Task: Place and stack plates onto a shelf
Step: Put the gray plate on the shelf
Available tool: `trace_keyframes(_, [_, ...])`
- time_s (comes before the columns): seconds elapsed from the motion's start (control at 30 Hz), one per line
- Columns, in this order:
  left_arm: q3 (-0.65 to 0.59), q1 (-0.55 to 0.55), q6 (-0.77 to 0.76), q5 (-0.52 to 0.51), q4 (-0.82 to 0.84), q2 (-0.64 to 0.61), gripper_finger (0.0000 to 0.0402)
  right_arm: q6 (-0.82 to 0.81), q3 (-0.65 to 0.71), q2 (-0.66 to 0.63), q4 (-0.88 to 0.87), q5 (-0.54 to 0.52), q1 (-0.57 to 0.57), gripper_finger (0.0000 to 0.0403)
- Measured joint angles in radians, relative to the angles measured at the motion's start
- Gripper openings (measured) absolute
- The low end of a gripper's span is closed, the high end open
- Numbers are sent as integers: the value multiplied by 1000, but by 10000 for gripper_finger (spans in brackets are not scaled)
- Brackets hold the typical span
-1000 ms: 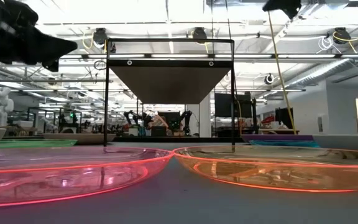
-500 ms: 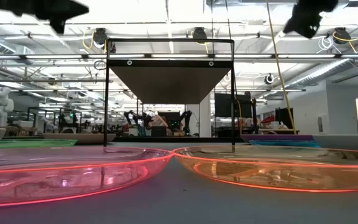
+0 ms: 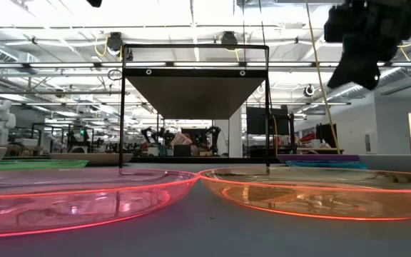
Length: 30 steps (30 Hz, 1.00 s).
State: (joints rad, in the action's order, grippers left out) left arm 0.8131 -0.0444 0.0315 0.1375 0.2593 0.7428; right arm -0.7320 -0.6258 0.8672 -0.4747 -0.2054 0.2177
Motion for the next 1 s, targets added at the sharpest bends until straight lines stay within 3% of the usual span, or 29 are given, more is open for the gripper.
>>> trace_keyframes(0.2, [0,-35,-6,-2,54,44,4,-106,26,108,129,-59,116,0])
trace_keyframes(0.33, [0,-45,-7,-4,55,60,4,-120,-32,200,150,-57,165,0])
trace_keyframes(0.8, [0,-50,-7,-8,46,63,4,-254,-315,490,-174,-54,251,0])
trace_keyframes(1.0, [0,-50,-9,-8,51,63,4,-502,-349,525,-225,1,280,0])
